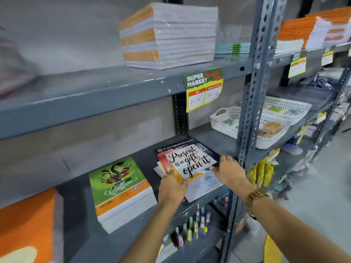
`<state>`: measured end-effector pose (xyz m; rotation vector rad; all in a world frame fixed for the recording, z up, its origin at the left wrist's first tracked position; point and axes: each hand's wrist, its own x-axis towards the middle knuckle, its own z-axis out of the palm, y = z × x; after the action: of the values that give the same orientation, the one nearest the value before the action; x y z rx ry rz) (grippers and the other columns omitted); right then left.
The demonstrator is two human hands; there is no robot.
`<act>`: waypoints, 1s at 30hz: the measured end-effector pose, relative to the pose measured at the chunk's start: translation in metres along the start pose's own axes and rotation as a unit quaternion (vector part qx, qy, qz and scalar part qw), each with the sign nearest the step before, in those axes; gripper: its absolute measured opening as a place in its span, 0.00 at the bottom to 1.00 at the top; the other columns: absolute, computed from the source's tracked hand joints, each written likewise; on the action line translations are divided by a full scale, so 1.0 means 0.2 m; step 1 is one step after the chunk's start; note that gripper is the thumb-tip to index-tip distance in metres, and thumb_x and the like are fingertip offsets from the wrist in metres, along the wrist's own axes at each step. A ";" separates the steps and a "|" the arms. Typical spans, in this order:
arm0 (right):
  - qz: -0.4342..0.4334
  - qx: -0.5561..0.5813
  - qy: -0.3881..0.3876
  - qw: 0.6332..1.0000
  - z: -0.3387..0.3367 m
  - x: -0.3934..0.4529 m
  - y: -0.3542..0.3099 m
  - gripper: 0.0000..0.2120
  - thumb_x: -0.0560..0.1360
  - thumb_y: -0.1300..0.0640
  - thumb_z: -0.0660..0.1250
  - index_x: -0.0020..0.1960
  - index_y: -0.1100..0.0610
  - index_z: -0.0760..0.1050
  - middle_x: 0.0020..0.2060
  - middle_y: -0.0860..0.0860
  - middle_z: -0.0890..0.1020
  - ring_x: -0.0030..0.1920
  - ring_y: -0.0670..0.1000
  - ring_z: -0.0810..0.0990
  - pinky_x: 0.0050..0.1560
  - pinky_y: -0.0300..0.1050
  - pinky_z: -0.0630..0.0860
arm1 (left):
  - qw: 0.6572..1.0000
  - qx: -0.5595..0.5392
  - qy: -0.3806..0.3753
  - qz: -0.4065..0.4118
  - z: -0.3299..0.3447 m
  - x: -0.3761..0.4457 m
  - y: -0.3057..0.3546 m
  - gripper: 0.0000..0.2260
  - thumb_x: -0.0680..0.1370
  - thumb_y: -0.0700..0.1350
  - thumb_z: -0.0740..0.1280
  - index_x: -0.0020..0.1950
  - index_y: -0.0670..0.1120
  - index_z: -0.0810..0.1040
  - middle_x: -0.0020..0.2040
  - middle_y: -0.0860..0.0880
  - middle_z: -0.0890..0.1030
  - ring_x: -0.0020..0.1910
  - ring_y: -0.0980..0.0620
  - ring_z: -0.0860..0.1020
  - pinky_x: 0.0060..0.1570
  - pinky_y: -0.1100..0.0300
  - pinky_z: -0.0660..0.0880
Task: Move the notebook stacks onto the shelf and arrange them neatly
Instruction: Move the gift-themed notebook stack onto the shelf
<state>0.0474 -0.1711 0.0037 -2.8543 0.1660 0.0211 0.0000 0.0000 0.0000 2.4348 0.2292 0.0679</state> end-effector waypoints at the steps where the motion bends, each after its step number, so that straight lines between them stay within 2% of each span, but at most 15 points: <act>1: 0.027 0.005 -0.014 1.000 0.01 0.03 0.02 0.29 0.78 0.45 0.56 0.71 0.63 0.59 0.69 0.59 0.66 0.68 0.61 0.67 0.63 0.56 0.70 | 1.000 -0.020 -0.003 -0.021 0.03 0.03 -0.01 0.14 0.74 0.45 0.66 0.56 0.38 0.73 0.55 0.38 0.79 0.53 0.38 0.78 0.47 0.51 0.75; 4: 0.063 0.029 -0.052 0.996 0.05 0.10 0.05 0.34 0.76 0.41 0.59 0.72 0.64 0.57 0.69 0.61 0.66 0.68 0.63 0.68 0.64 0.56 0.71 | 0.996 -0.046 -0.013 -0.076 0.09 0.06 -0.01 0.17 0.73 0.47 0.67 0.56 0.38 0.73 0.55 0.39 0.79 0.53 0.39 0.78 0.48 0.50 0.76; 6: 0.069 0.042 -0.074 0.994 0.09 0.14 0.05 0.35 0.74 0.43 0.62 0.71 0.64 0.57 0.68 0.61 0.68 0.67 0.63 0.68 0.65 0.56 0.71 | 0.991 -0.056 -0.035 -0.115 0.12 0.08 -0.01 0.18 0.72 0.47 0.68 0.58 0.39 0.72 0.57 0.40 0.78 0.54 0.39 0.78 0.46 0.54 0.75; 9: 0.091 0.049 -0.075 0.992 0.11 0.18 0.05 0.34 0.72 0.45 0.66 0.69 0.64 0.60 0.65 0.61 0.71 0.66 0.63 0.69 0.65 0.55 0.71 | 0.980 -0.113 -0.044 -0.161 0.15 0.11 -0.02 0.20 0.67 0.42 0.69 0.57 0.38 0.72 0.57 0.37 0.78 0.49 0.37 0.81 0.47 0.51 0.80; 12: 0.098 0.059 -0.068 0.991 0.12 0.21 0.05 0.33 0.70 0.46 0.68 0.66 0.65 0.63 0.63 0.61 0.73 0.65 0.62 0.69 0.63 0.54 0.72 | 0.968 -0.145 -0.052 -0.196 0.17 0.11 -0.02 0.22 0.65 0.36 0.70 0.57 0.39 0.70 0.58 0.36 0.76 0.49 0.36 0.81 0.50 0.49 0.81; 15: 0.087 0.060 -0.057 0.993 0.12 0.21 0.06 0.31 0.70 0.46 0.69 0.63 0.67 0.66 0.60 0.61 0.74 0.63 0.62 0.70 0.61 0.53 0.73 | 0.952 -0.196 -0.022 -0.233 0.18 0.11 -0.03 0.27 0.66 0.34 0.72 0.64 0.40 0.67 0.61 0.37 0.74 0.52 0.36 0.80 0.52 0.46 0.80; 17: 0.079 0.061 -0.046 0.994 0.13 0.22 0.06 0.29 0.71 0.48 0.69 0.62 0.68 0.68 0.60 0.62 0.74 0.63 0.62 0.70 0.61 0.52 0.72 | 0.940 -0.228 0.010 -0.255 0.17 0.10 -0.01 0.26 0.68 0.32 0.71 0.63 0.39 0.67 0.62 0.37 0.74 0.55 0.37 0.78 0.54 0.48 0.79; 19: 0.083 0.074 -0.033 0.993 0.13 0.22 0.06 0.25 0.71 0.52 0.69 0.60 0.68 0.70 0.59 0.63 0.75 0.62 0.62 0.71 0.59 0.50 0.72 | 0.927 -0.256 0.035 -0.272 0.14 0.10 0.01 0.20 0.69 0.32 0.69 0.60 0.38 0.70 0.60 0.38 0.76 0.55 0.39 0.77 0.52 0.52 0.77; 22: 0.089 0.113 0.006 0.990 0.11 0.20 0.05 0.12 0.71 0.63 0.65 0.53 0.67 0.74 0.57 0.65 0.76 0.60 0.64 0.72 0.57 0.51 0.74 | 0.907 -0.300 0.027 -0.294 0.06 0.10 0.04 0.05 0.71 0.32 0.67 0.46 0.37 0.75 0.48 0.38 0.80 0.41 0.45 0.75 0.40 0.59 0.71; 24: 0.094 0.150 0.034 0.984 0.10 0.18 0.03 0.03 0.71 0.68 0.62 0.40 0.66 0.74 0.55 0.67 0.77 0.58 0.65 0.73 0.54 0.51 0.74 | 0.899 -0.324 0.017 -0.294 0.02 0.10 0.03 0.03 0.71 0.31 0.67 0.42 0.37 0.77 0.44 0.40 0.79 0.38 0.48 0.72 0.40 0.60 0.69; 25: 0.092 0.166 0.049 0.981 0.08 0.17 0.02 0.07 0.71 0.68 0.61 0.34 0.64 0.70 0.53 0.68 0.78 0.57 0.65 0.73 0.53 0.52 0.74 | 0.895 -0.338 0.017 -0.290 0.00 0.10 0.02 0.04 0.70 0.31 0.68 0.38 0.38 0.77 0.42 0.40 0.78 0.38 0.48 0.72 0.41 0.60 0.68; 26: 0.087 0.177 0.060 0.979 0.08 0.16 0.01 0.09 0.71 0.69 0.61 0.32 0.63 0.69 0.53 0.68 0.79 0.57 0.65 0.74 0.53 0.52 0.74 | 0.891 -0.352 0.020 -0.286 -0.02 0.09 0.02 0.06 0.70 0.30 0.69 0.34 0.39 0.76 0.40 0.41 0.78 0.37 0.48 0.72 0.41 0.60 0.68; 28: 0.082 0.195 0.083 0.974 0.04 0.13 -0.03 0.05 0.72 0.68 0.61 0.41 0.68 0.75 0.54 0.68 0.78 0.58 0.65 0.74 0.54 0.53 0.74 | 0.884 -0.375 0.025 -0.277 -0.06 0.06 0.00 0.11 0.70 0.30 0.70 0.29 0.41 0.74 0.36 0.42 0.77 0.34 0.48 0.71 0.41 0.59 0.68; 30: 0.077 0.212 0.102 0.969 0.02 0.11 -0.09 0.08 0.72 0.68 0.62 0.48 0.71 0.76 0.55 0.68 0.77 0.59 0.65 0.73 0.56 0.53 0.73 | 0.881 -0.391 0.033 -0.266 -0.10 0.03 0.00 0.13 0.70 0.30 0.69 0.29 0.42 0.73 0.32 0.45 0.76 0.32 0.48 0.71 0.38 0.59 0.68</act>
<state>0.0712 -0.1564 0.0048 -2.4054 0.3836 -0.2465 0.0032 0.0142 0.0156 1.5032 0.7379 -0.0050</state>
